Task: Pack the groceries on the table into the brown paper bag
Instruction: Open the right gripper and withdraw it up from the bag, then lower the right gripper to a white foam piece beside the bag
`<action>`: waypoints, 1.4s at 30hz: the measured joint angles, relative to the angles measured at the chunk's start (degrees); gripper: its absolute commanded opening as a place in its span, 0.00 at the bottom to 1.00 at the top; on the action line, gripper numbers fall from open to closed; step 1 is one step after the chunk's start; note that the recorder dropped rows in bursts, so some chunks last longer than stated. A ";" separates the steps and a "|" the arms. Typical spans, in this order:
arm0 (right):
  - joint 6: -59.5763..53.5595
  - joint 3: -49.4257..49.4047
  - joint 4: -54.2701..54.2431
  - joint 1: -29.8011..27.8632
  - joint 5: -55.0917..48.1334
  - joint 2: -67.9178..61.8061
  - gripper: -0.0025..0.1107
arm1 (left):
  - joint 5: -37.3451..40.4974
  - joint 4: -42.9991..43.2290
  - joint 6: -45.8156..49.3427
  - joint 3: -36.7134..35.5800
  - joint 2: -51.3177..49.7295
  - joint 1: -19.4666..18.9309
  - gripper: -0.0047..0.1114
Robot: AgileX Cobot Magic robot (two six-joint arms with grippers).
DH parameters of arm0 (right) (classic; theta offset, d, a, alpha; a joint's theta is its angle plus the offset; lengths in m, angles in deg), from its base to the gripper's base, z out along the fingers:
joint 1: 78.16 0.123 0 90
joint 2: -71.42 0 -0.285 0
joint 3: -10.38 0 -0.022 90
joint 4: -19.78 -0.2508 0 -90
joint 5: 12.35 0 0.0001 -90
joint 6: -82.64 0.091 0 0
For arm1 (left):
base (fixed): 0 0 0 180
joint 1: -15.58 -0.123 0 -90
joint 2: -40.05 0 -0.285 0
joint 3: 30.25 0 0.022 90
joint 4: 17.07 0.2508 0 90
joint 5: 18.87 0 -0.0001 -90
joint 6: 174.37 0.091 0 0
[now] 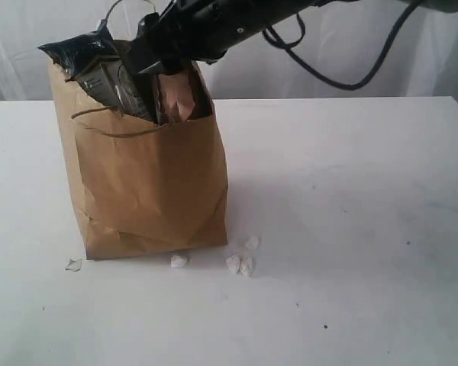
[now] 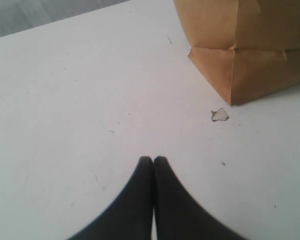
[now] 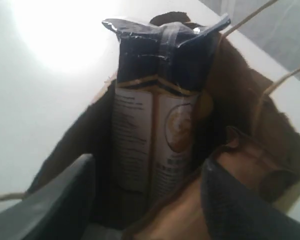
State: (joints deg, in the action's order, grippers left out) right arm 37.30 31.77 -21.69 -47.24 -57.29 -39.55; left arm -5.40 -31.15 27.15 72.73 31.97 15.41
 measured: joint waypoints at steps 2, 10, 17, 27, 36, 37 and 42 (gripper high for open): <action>1.12 0.00 5.91 0.00 -0.45 2.35 0.51 | 0.00 0.00 0.00 0.00 0.00 0.00 0.04; 12.43 0.00 39.32 0.00 -7.79 13.87 0.27 | 0.00 0.00 0.00 0.00 0.00 0.00 0.04; 27.88 0.00 62.28 -0.70 -17.82 16.73 0.10 | 0.00 0.00 0.00 0.00 0.00 0.00 0.04; 56.55 -5.32 66.71 -6.89 -14.11 14.98 0.05 | 0.00 0.00 0.00 0.00 0.00 0.00 0.04; 66.63 -26.22 66.29 -7.00 12.43 14.98 0.05 | 0.00 0.00 0.00 0.00 0.00 0.00 0.04; 67.00 -28.70 65.80 -7.00 13.29 14.89 0.05 | 0.00 0.00 0.00 0.00 0.00 0.00 0.04; 66.87 -38.88 61.77 -7.00 15.81 14.89 0.05 | 0.00 0.00 0.00 0.00 0.00 0.00 0.04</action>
State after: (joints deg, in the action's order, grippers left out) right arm 104.17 -7.12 40.08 -54.25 -41.48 -24.66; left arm -5.40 -31.15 27.15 72.73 31.97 15.41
